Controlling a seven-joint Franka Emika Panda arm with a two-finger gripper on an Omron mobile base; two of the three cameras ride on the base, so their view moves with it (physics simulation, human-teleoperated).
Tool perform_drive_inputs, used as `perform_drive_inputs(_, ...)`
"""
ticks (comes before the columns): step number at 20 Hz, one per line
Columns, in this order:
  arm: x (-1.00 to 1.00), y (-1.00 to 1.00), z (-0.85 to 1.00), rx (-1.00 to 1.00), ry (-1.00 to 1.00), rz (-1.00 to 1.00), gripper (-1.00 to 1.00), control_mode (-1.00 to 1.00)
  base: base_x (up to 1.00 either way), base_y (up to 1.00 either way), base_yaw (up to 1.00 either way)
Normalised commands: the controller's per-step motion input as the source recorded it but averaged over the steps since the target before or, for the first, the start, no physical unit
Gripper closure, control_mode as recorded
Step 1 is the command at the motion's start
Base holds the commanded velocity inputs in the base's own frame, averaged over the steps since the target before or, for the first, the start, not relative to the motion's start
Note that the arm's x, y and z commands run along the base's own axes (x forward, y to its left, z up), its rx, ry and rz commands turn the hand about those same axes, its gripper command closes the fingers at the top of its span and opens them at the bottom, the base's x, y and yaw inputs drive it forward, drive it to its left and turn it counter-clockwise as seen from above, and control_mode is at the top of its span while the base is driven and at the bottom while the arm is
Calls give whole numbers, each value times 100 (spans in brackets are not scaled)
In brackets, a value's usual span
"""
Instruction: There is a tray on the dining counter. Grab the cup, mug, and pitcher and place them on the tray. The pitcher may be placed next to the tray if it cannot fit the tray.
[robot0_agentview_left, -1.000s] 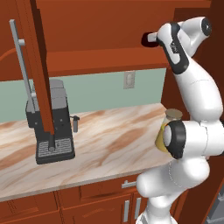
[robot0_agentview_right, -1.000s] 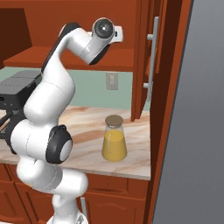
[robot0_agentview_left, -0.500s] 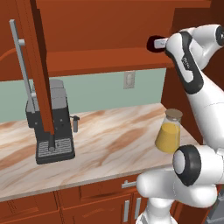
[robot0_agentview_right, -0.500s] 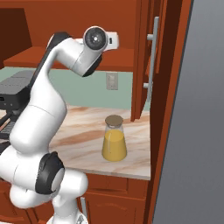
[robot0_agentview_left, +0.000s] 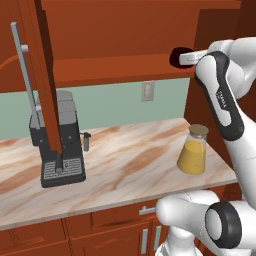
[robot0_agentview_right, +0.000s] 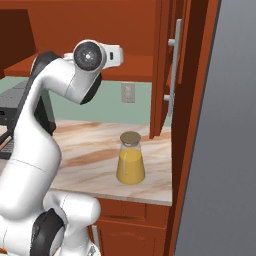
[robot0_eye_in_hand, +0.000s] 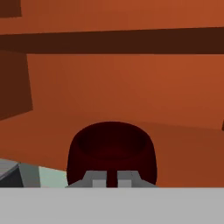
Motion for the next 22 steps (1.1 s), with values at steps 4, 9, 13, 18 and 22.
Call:
perform_drive_inputs(4,-82,11,0,0,7,0,100,-100,0,0,0)
perform_drive_inputs(9,-88,4,0,0,8,0,100,-100,0,0,0)
perform_drive_inputs(13,-84,2,-3,0,8,0,100,-100,0,0,0)
perform_drive_inputs(18,-68,11,-3,0,13,0,100,-100,0,0,0)
perform_drive_inputs(22,-52,13,-11,0,14,0,100,-100,0,0,0)
